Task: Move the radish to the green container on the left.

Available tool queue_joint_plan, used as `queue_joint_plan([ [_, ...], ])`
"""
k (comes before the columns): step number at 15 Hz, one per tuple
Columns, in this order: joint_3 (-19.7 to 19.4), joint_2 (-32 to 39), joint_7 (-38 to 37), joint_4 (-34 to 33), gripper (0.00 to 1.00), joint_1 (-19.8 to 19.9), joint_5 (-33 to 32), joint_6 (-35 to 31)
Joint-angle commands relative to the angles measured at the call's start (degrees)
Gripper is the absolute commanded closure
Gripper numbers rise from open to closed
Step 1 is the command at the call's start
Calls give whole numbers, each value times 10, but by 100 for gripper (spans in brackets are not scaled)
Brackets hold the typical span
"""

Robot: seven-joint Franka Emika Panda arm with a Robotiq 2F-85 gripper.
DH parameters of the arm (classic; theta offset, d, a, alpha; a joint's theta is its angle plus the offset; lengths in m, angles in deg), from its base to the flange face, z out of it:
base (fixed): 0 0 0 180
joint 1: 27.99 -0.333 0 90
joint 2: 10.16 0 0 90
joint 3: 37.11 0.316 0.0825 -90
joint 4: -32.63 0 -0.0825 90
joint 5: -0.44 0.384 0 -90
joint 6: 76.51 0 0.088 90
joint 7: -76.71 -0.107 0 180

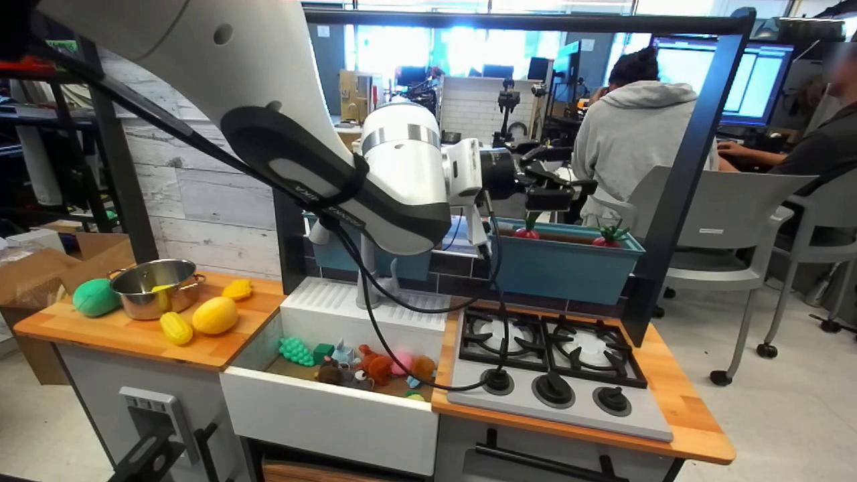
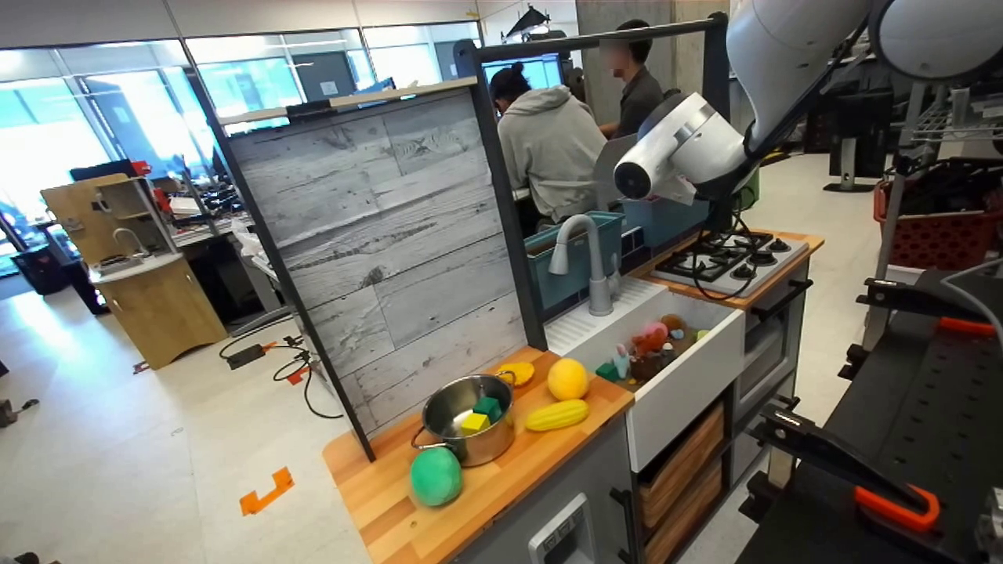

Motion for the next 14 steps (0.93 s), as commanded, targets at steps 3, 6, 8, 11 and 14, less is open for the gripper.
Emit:
queue_joint_plan([
  [3,92,-1,173,-11,0,30,64,13],
  [6,98,-2,165,-16,0,25,99,44],
  [8,84,-4,148,-1,0,19,88,28],
  [11,85,-6,148,-2,0,20,90,28],
  [14,88,-6,123,-9,0,24,85,-10],
])
